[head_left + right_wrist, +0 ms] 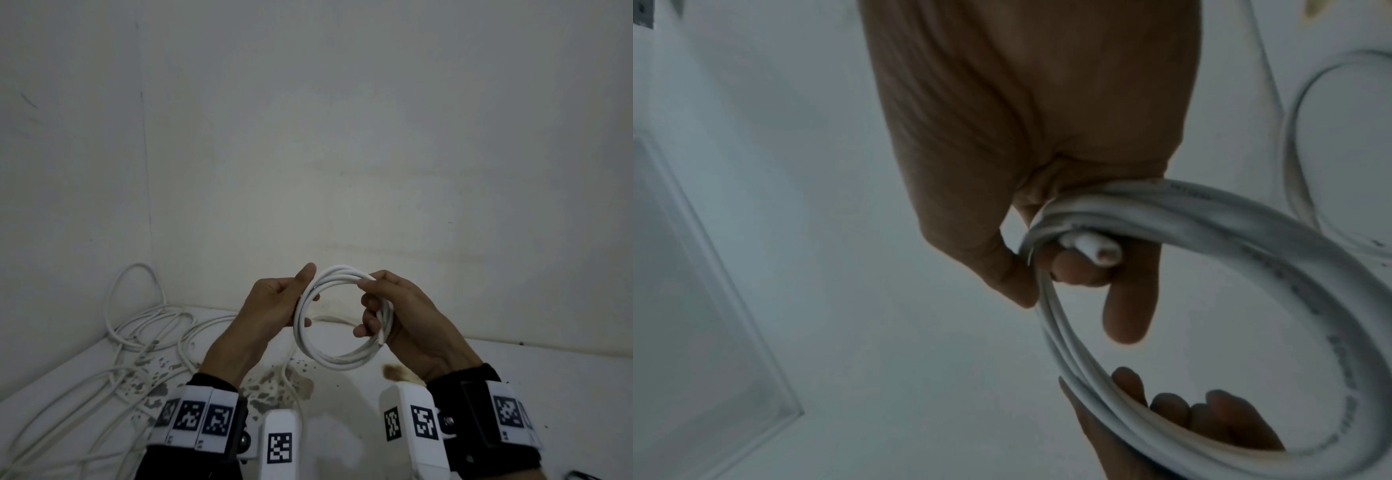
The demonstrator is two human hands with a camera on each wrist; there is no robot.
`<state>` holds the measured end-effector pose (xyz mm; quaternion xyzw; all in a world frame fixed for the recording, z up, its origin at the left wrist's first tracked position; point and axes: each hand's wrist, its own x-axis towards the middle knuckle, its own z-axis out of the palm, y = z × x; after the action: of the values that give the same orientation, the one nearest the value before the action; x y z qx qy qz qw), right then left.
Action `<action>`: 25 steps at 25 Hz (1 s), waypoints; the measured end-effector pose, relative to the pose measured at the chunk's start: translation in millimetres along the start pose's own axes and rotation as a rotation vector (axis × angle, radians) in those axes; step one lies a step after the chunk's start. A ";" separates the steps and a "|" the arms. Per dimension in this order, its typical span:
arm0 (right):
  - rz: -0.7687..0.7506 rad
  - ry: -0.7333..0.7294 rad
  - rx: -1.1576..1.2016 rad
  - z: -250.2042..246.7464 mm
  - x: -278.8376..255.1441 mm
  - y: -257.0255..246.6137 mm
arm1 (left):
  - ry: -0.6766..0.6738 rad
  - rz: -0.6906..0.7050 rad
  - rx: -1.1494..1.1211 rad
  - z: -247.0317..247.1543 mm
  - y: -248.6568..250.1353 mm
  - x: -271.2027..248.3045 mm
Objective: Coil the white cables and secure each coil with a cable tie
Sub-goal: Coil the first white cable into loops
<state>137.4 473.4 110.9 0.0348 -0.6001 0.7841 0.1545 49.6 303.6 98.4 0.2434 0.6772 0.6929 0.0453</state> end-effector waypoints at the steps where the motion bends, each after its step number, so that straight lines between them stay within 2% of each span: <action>1: 0.010 0.015 0.005 -1.1 0.2 0.4 | -0.012 0.004 -0.024 1.7 -1.2 0.6; 8: -0.028 0.117 -0.127 -8.1 1.9 -4.3 | -0.066 -0.003 -0.218 6.5 -3.7 -0.5; 12: -0.063 0.100 -0.169 -10.1 1.2 -3.2 | -0.069 -0.026 -0.243 5.8 -1.9 0.3; 15: -0.061 0.039 -0.233 -12.6 -2.3 -5.9 | -0.245 -0.144 -0.265 -3.8 4.0 -4.1; 17: -0.074 -0.014 -0.289 -12.6 -5.0 -6.5 | -0.354 -0.263 -0.379 -5.5 4.5 -8.3; 21: -0.169 -0.033 -0.510 -5.7 -6.6 -3.6 | -0.476 -0.320 -0.444 1.8 1.4 -10.4; 25: -0.158 -0.049 -0.743 -1.7 -8.8 -3.6 | -0.505 -0.374 -0.477 -0.7 1.9 -6.7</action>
<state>147.1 474.2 111.6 0.0415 -0.8426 0.4975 0.2020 55.7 300.2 98.4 0.2612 0.4975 0.7287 0.3914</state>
